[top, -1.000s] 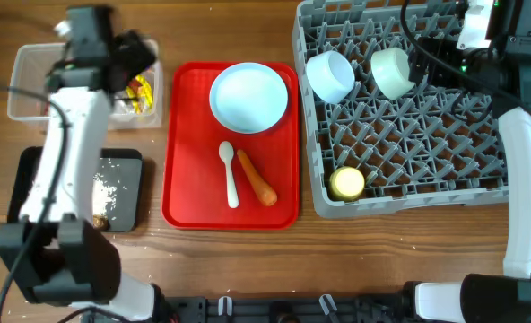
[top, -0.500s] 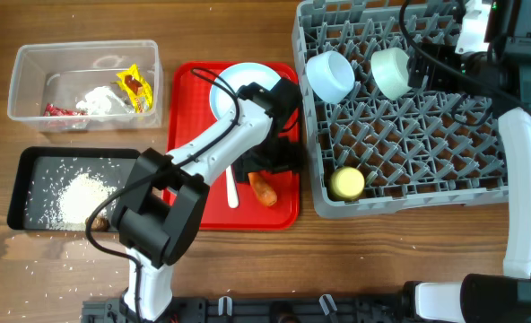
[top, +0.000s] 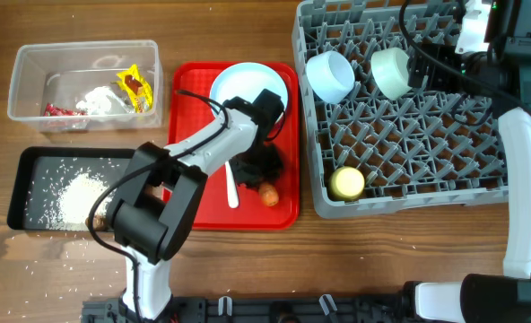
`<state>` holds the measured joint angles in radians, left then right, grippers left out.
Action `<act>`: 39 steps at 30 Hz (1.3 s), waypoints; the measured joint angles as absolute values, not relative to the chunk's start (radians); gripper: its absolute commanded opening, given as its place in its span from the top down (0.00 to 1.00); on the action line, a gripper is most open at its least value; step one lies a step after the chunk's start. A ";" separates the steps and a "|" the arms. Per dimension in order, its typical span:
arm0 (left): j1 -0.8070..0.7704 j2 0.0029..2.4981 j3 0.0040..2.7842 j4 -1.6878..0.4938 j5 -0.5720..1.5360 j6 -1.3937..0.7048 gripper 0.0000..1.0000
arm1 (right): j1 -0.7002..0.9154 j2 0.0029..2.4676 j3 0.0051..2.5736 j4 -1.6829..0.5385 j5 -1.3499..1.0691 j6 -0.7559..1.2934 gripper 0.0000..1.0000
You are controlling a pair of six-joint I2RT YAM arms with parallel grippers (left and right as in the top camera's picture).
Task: Sort waste into correct bins and load items into the dishwasher rack
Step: 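Grasp the orange carrot on the red tray with the left gripper, then lay the carrot on the black tray and withdraw the left gripper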
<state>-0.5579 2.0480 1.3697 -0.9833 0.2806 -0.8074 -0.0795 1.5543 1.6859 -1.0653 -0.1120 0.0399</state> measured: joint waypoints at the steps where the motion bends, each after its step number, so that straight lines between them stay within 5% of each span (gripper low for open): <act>1: -0.548 2.048 1.370 -0.987 0.295 -0.798 0.82 | -0.080 1.554 1.686 -1.065 -0.112 0.040 0.00; 5: -0.477 2.048 1.418 -1.117 0.310 -0.752 0.87 | -0.080 1.554 1.686 -1.055 -0.112 0.040 0.00; 13: -0.200 1.795 1.635 -1.325 0.260 -0.595 0.81 | -0.080 1.554 1.686 -1.038 -0.112 0.040 0.00; 20: 0.331 1.605 1.639 -1.459 0.019 -0.576 0.82 | -0.080 1.554 1.686 -1.028 -0.112 0.040 0.00; 24: 0.591 1.587 1.427 -1.257 -0.010 -0.579 0.83 | -0.080 1.575 1.686 -1.025 -0.112 0.040 0.00; 30: 0.637 1.595 1.008 -0.897 0.005 -0.627 0.70 | -0.080 1.621 1.686 -1.033 -0.112 0.040 0.00; 34: 0.637 1.596 0.949 -0.839 0.006 -0.657 0.33 | -0.080 1.621 1.686 -1.036 -0.112 0.040 0.00; 39: 0.637 1.596 0.949 -0.837 0.010 -0.668 0.21 | -0.080 1.621 1.686 -1.045 -0.112 0.040 0.00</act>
<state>0.6369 1.5959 0.9485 -0.8371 0.0101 -0.6682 -0.0795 1.6215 1.6859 -1.0447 -0.1123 0.0402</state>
